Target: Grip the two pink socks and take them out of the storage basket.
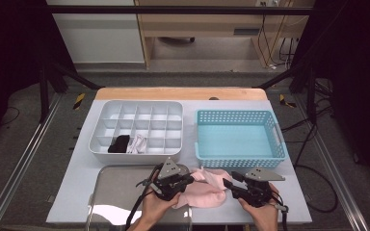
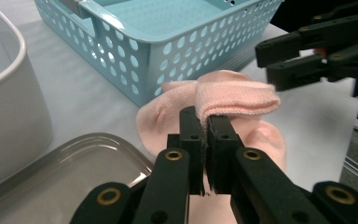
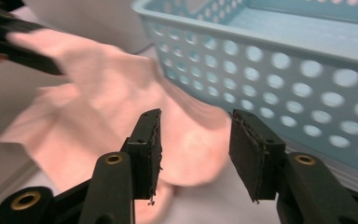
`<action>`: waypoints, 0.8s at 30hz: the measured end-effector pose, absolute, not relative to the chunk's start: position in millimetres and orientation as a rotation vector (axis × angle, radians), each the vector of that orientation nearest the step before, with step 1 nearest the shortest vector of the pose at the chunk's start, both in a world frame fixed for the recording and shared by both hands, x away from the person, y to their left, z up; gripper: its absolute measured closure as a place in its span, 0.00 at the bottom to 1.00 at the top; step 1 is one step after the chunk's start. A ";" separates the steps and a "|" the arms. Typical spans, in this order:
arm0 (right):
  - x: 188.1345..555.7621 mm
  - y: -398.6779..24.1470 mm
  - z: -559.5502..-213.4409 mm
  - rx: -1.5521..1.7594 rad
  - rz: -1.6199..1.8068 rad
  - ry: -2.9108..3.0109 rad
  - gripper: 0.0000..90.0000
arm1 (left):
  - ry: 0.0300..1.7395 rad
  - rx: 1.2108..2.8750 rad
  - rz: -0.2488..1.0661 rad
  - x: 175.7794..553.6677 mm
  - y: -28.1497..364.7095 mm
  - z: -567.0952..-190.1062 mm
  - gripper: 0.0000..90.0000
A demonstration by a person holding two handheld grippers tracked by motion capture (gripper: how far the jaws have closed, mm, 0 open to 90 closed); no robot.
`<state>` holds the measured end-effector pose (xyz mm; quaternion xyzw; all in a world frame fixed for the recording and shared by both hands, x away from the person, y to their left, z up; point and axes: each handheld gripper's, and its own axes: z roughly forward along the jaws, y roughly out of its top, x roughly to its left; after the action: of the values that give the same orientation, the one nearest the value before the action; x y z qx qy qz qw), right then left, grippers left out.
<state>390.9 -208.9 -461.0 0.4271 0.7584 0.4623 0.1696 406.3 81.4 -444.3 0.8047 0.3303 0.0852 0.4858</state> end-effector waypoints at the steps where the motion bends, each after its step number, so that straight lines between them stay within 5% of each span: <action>1: 393.4 -209.9 -463.3 1.223 1.292 2.154 0.62 | 0.802 1.961 0.206 404.5 82.8 -444.1 0.95; 7: 405.4 -207.7 -470.8 1.266 1.222 2.180 0.68 | 0.803 1.951 0.174 396.4 89.7 -445.4 0.95; 13: 411.5 -205.2 -475.5 1.281 1.203 2.252 0.99 | 0.788 1.942 0.158 387.9 94.1 -443.5 0.95; 24: 382.9 -220.2 -452.1 1.413 1.275 2.246 0.99 | 0.832 1.888 0.082 371.0 106.8 -440.6 0.95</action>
<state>382.9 -220.2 -452.1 0.4776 0.7592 0.4311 0.0984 371.0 106.8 -440.6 0.7850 0.3458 0.0341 0.5129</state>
